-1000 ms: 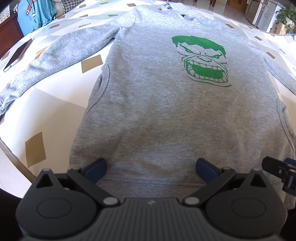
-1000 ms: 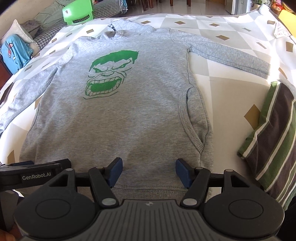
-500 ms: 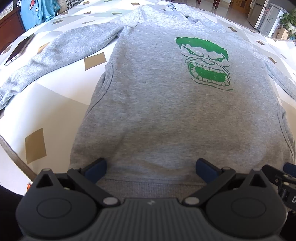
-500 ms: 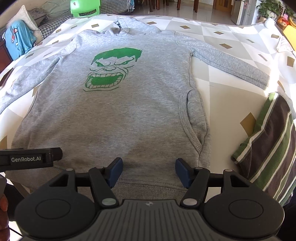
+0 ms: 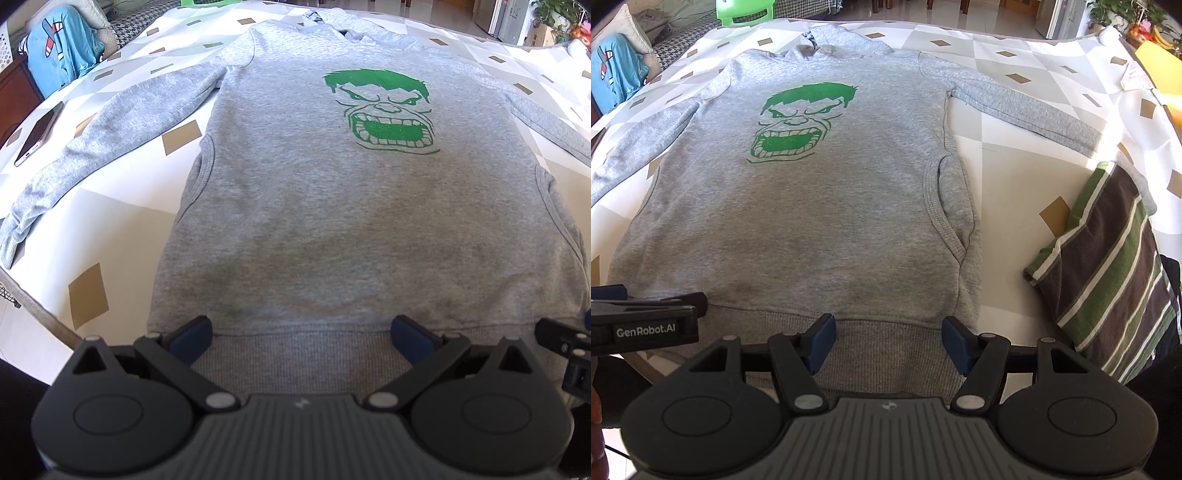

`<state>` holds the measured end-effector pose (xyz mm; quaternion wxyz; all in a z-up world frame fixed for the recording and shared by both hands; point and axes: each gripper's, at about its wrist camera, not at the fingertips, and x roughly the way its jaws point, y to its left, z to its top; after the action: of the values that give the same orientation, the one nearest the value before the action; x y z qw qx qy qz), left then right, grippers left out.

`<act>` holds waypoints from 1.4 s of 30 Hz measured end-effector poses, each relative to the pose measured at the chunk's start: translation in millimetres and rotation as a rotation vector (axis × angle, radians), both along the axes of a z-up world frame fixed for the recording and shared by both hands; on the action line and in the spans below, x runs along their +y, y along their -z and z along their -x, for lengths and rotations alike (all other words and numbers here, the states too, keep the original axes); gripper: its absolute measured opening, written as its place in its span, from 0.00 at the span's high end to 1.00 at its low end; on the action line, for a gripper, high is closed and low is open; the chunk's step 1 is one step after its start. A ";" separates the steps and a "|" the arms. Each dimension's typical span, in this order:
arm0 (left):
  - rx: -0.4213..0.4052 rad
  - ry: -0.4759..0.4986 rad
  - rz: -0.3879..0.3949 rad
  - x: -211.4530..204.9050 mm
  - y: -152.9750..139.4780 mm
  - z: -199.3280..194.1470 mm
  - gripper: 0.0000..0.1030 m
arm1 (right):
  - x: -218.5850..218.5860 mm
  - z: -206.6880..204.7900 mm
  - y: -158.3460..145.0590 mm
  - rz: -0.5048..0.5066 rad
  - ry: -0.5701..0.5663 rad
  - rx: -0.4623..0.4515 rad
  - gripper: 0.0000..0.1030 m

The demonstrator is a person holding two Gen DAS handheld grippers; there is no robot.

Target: Fold clothes

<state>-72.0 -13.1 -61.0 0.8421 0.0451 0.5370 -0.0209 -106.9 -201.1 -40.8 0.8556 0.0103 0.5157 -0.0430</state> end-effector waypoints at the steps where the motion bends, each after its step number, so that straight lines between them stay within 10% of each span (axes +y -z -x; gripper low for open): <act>1: 0.002 0.002 0.001 -0.2 0.0 1.3 0.00 | -1.1 0.8 -0.6 -0.005 0.006 0.001 0.40; 42: 0.083 0.023 0.026 4.0 3.3 37.6 0.00 | -6.4 40.1 5.0 -0.073 0.040 0.094 0.40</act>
<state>-109.6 -9.1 -64.4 0.8194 0.0394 0.5706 -0.0394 -147.0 -207.5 -45.9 0.8285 0.0499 0.5562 -0.0418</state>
